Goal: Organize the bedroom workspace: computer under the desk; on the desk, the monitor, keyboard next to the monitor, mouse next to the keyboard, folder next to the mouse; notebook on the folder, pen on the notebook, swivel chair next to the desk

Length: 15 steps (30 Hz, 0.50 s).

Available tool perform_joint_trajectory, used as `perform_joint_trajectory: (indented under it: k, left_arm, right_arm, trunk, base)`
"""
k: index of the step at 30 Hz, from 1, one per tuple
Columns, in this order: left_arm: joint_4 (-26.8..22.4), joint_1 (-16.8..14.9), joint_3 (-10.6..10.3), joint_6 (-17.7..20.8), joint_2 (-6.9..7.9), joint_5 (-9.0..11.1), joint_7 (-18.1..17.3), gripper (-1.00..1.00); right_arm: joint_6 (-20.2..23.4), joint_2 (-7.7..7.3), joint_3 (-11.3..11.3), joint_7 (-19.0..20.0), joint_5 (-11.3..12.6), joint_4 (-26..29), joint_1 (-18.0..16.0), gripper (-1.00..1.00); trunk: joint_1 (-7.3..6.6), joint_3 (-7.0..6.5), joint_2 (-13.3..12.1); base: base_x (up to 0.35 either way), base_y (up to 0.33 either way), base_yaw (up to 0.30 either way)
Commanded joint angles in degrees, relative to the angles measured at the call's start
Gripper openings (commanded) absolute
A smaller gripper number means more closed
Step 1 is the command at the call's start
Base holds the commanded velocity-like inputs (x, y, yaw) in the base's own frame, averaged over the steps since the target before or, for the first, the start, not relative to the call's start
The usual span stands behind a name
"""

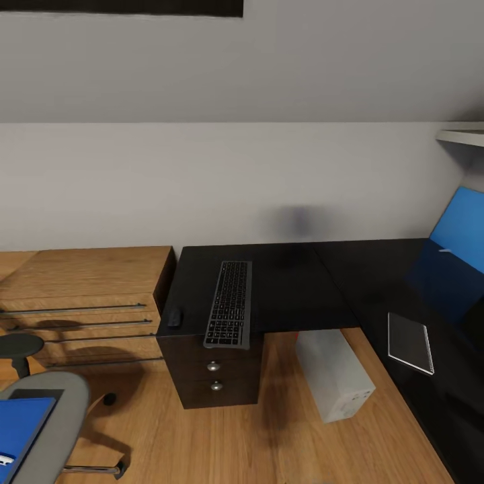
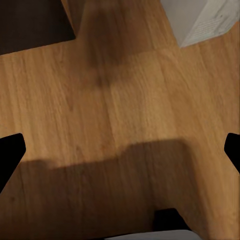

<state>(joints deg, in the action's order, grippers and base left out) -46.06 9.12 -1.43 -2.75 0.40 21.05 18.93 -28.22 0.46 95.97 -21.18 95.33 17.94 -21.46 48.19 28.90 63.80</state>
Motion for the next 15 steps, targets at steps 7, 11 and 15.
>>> perform_joint_trajectory:
  k: [7, 11, 15]
  left_arm:
    - [-0.08, 0.02, -0.15, -0.24, 0.03, 0.59, 0.16, 1.0]
    - [-0.08, 0.02, -0.15, -0.24, 0.03, 0.59, 0.18, 1.0]
    - [-0.08, 0.02, -0.15, -0.24, 0.03, 0.63, 0.18, 1.0]
  right_arm:
    - [-0.77, 0.17, 0.53, -0.44, -0.07, -0.71, -0.07, 1.0]
    - [-0.79, 0.16, 0.53, -0.4, -0.09, -1.56, -0.07, 1.0]
    - [-0.79, 0.16, 0.53, -0.4, -0.12, -1.58, -0.07, 1.0]
  trunk:
    - [0.01, 0.05, 0.04]
    - [0.01, 0.05, 0.04]
    - [0.01, 0.05, 0.04]
  base:
    - [0.0, 0.103, -0.069]
    - [0.0, 0.207, -0.258]
    - [0.0, 0.124, -0.265]
